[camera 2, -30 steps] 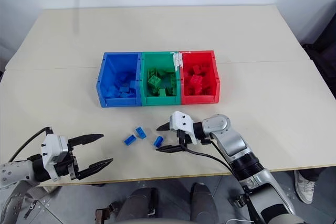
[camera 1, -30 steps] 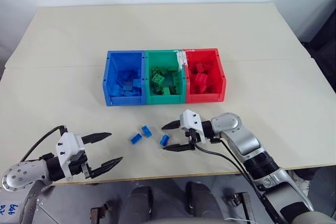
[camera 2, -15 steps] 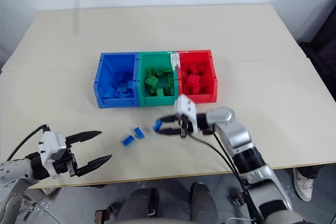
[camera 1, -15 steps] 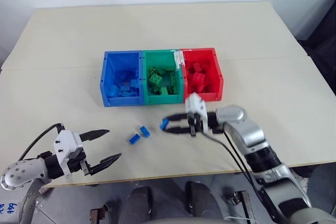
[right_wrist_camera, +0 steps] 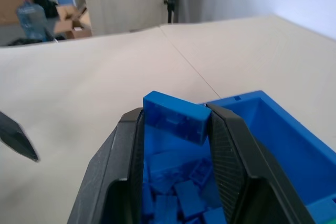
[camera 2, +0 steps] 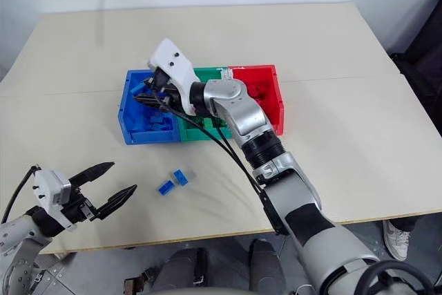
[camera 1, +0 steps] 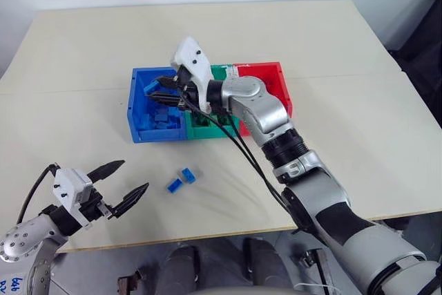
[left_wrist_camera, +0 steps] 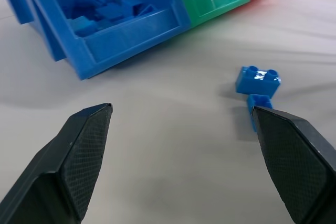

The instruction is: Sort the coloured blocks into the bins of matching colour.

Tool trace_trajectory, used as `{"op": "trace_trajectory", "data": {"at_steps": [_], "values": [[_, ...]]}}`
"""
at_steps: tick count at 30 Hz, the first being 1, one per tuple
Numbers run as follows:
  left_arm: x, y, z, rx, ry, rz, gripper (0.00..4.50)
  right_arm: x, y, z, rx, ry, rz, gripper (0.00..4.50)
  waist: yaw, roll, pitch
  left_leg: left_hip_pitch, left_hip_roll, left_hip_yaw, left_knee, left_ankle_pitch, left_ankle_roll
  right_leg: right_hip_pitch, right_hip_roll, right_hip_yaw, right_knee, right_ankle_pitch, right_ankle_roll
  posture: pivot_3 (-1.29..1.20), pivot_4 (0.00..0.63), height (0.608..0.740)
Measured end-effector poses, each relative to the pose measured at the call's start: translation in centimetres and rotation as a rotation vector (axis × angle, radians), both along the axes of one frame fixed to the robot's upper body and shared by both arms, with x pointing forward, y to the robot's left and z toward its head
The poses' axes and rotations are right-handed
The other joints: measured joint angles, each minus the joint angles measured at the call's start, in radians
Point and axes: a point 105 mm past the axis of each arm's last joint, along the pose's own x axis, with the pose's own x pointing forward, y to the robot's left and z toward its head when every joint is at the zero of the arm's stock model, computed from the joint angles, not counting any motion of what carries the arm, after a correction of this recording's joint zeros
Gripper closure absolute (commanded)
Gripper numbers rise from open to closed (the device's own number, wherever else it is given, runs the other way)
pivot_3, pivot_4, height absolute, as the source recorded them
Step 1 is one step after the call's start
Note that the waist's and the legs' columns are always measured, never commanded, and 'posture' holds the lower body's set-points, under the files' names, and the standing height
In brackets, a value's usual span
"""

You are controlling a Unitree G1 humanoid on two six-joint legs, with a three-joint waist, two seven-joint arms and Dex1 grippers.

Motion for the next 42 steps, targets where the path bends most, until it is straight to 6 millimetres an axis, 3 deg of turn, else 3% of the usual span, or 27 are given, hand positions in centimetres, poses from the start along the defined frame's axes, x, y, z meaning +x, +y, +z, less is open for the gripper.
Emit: {"op": "trace_trajectory", "data": {"at_steps": [6, 9, 15, 22, 26, 30, 32, 35, 42], "values": [[-0.1, -0.3, 0.3, 0.006, -0.014, -0.008, 0.00, 0.4, -0.7, -0.2, -0.001, -0.018, -0.001, 0.09, -0.003, 0.000, 0.000, -0.003, 0.001, 0.002, 0.000, 0.000, 0.000, -0.003, 0.001, -0.001, 0.000, 0.000, 0.000, 0.00, 0.150, 0.740], [0.2, -0.7, 0.5, 0.004, -0.023, -0.027, 0.00, 0.1, -2.9, -0.1, -0.003, -0.040, 0.027, 0.03, 0.001, 0.000, 0.000, -0.003, 0.001, 0.002, 0.001, 0.000, 0.000, -0.003, 0.001, -0.002, 0.000, 0.000, 0.000, 0.00, 0.150, 0.740], [1.3, -2.2, 1.4, 0.024, -0.044, -0.129, 0.00, -1.0, -11.6, -3.2, -0.006, -0.011, 0.025, 0.03, 0.025, -0.001, -0.001, -0.005, -0.001, 0.002, 0.004, -0.001, 0.002, -0.002, 0.000, -0.003, -0.001, 0.001, 0.002, 0.00, 0.150, 0.740], [2.2, -3.6, 1.6, 0.061, -0.013, -0.278, 0.00, -4.7, -21.9, -6.9, -0.032, -0.017, -0.079, 0.03, 0.031, -0.001, -0.001, -0.004, -0.002, 0.008, 0.004, -0.001, 0.001, -0.001, 0.002, -0.004, -0.002, 0.001, 0.002, 0.00, 0.150, 0.740], [2.9, -4.3, 1.7, 0.076, -0.002, -0.355, 0.00, -7.0, -26.6, -8.4, -0.049, -0.018, -0.150, 0.03, 0.032, -0.001, -0.001, 0.001, -0.001, 0.014, 0.004, -0.001, 0.001, 0.003, 0.002, -0.004, -0.002, 0.001, 0.002, 0.00, 0.150, 0.740], [3.5, -3.9, 1.8, 0.091, 0.009, -0.375, 0.00, -8.2, -30.3, -8.5, -0.075, -0.023, -0.246, 0.03, 0.027, -0.001, -0.001, 0.009, 0.000, 0.014, 0.004, -0.001, 0.002, 0.012, 0.003, -0.004, -0.006, 0.001, 0.002, 0.00, 0.150, 0.740], [3.7, -3.6, 1.7, 0.087, 0.014, -0.375, 0.00, -8.4, -31.4, -8.7, -0.086, -0.021, -0.271, 0.03, 0.027, -0.001, -0.001, 0.012, 0.001, 0.014, 0.004, -0.001, 0.001, 0.014, 0.003, -0.004, -0.007, 0.001, 0.002, 0.00, 0.150, 0.740], [3.8, -3.4, 1.6, 0.086, 0.015, -0.375, 0.00, -8.3, -31.3, -8.7, -0.084, -0.033, -0.269, 0.03, 0.029, -0.001, 0.000, 0.015, 0.001, 0.011, 0.004, -0.001, 0.001, 0.015, 0.003, -0.001, -0.006, 0.001, 0.002, 0.00, 0.150, 0.740], [3.6, -3.4, 1.4, 0.084, 0.018, -0.374, 0.00, -7.7, -28.6, -8.4, -0.034, -0.043, -0.190, 0.03, 0.031, -0.001, -0.001, 0.016, 0.004, 0.011, 0.003, -0.001, 0.001, 0.015, 0.001, 0.000, -0.006, 0.001, 0.002, 0.00, 0.150, 0.740]]}}
